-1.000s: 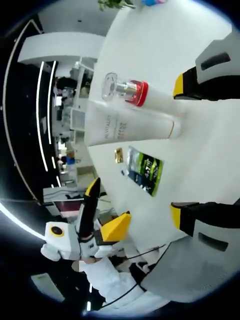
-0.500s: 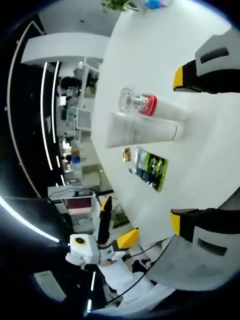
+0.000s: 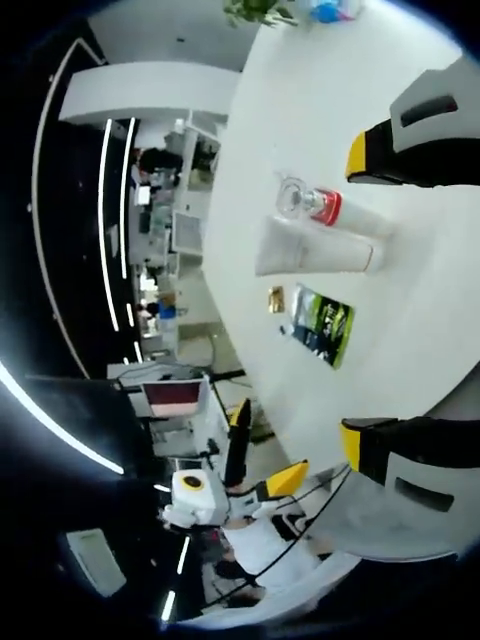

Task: Arrange the skincare products in the storage area until every visible bottle or jar stands upright without overlapping.

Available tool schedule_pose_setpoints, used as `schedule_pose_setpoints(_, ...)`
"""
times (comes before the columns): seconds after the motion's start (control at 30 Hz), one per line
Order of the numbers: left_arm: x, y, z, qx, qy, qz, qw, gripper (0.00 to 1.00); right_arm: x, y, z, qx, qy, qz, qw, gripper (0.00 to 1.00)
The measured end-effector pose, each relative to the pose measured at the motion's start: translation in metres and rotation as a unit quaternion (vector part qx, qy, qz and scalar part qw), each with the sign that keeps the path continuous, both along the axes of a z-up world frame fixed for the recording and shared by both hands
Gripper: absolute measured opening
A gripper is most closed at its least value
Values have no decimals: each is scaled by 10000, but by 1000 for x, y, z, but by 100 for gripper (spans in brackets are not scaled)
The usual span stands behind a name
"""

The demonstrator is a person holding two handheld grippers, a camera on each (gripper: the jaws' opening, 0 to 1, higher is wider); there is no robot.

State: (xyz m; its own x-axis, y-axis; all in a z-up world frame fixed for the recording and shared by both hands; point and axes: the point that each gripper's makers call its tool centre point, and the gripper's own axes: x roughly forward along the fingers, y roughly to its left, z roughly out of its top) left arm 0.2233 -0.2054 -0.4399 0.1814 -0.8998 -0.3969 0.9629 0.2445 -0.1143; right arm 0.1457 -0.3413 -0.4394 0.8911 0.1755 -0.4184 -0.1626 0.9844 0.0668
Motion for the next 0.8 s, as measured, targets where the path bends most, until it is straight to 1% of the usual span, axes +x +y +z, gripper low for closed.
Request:
schedule_pose_setpoints(0.1,-6,3,1,-49,37,40,10000,99,-1,3,2,-31,-6,-14,10000,99)
schedule_pose_setpoints(0.2,-2,10,1,-96,98,65,9999,99,-2,4,5,-57,-35,-99,9999,100)
schedule_pose_setpoints(0.33,-2,21,0,-128,170,107,9997,99,0,10,10,-6,-65,-173,9998,100)
schedule_pose_setpoints(0.4,0,27,0,-148,197,127,9996,99,0,13,11,-7,-46,-216,9998,100)
schedule_pose_setpoints(0.5,5,36,-1,-154,137,198,9996,99,0,15,8,-60,52,-263,9996,100)
schedule_pose_setpoints(0.57,7,42,-3,-159,190,217,9995,99,0,18,9,-94,68,-302,9995,100)
schedule_pose_setpoints(0.7,11,48,-3,-245,218,96,9994,100,1,25,10,-70,101,-407,9991,100)
schedule_pose_setpoints(0.8,13,51,-7,-275,302,10,9992,100,1,31,8,-175,192,-424,9988,100)
